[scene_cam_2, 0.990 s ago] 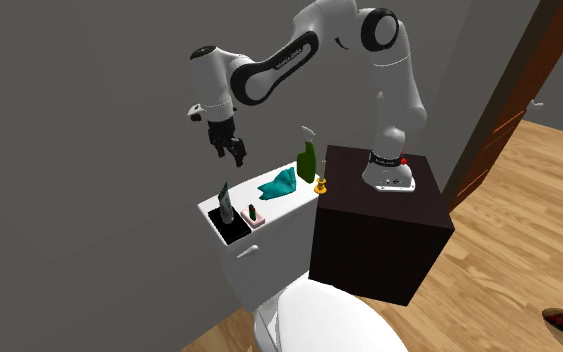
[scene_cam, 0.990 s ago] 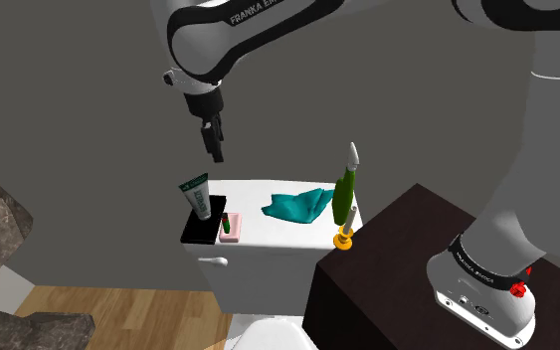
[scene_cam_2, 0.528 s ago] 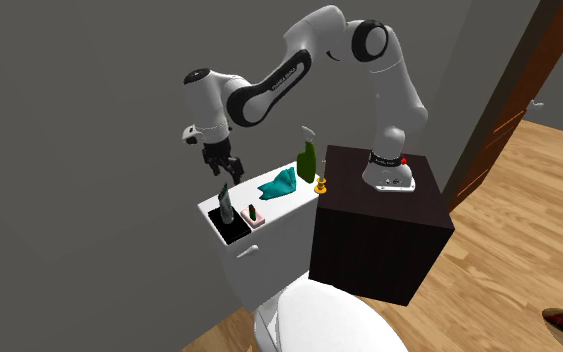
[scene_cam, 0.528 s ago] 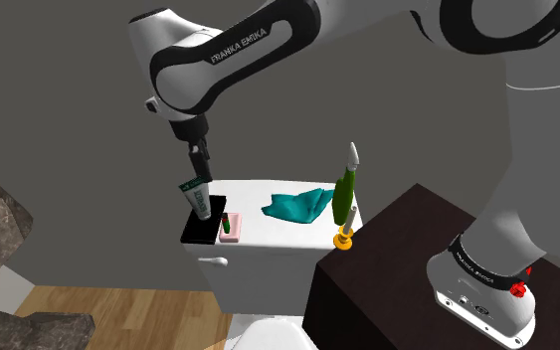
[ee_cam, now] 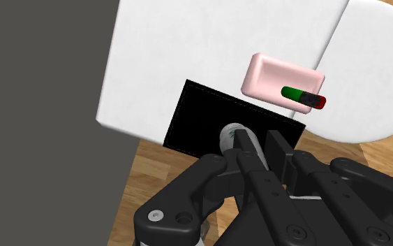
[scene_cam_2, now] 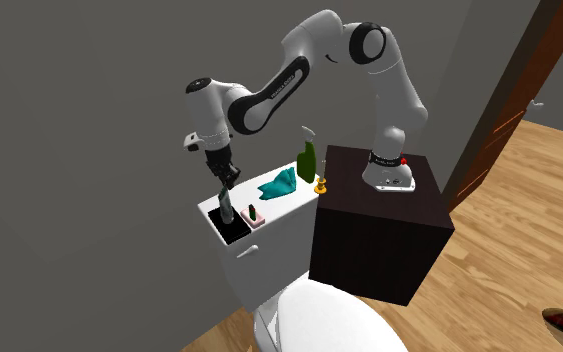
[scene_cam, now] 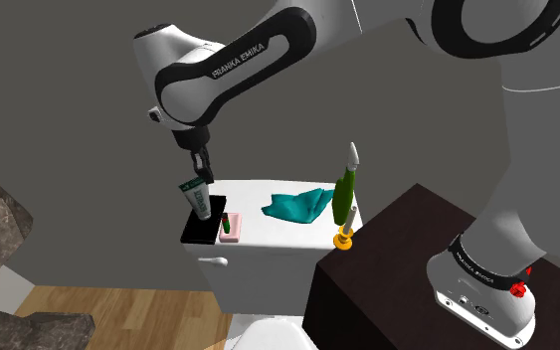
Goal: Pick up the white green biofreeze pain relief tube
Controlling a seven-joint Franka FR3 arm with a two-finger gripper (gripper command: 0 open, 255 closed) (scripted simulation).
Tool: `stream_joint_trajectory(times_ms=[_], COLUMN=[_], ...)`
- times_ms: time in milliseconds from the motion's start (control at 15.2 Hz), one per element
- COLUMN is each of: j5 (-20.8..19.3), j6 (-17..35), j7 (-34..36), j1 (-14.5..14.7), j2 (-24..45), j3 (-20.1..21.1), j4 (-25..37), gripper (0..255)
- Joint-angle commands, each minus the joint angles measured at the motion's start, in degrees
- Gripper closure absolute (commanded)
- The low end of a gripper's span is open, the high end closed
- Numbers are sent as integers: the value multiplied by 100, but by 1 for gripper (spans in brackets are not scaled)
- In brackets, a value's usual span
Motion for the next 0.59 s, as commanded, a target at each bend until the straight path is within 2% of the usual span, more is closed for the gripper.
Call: stream_joint_trajectory(times_ms=[0,528], j5=[0,21], j6=[2,-111], j7=[0,-16], j1=[0,-6], j2=[1,-60], j3=[0,12], j4=[0,54], gripper=[255,255])
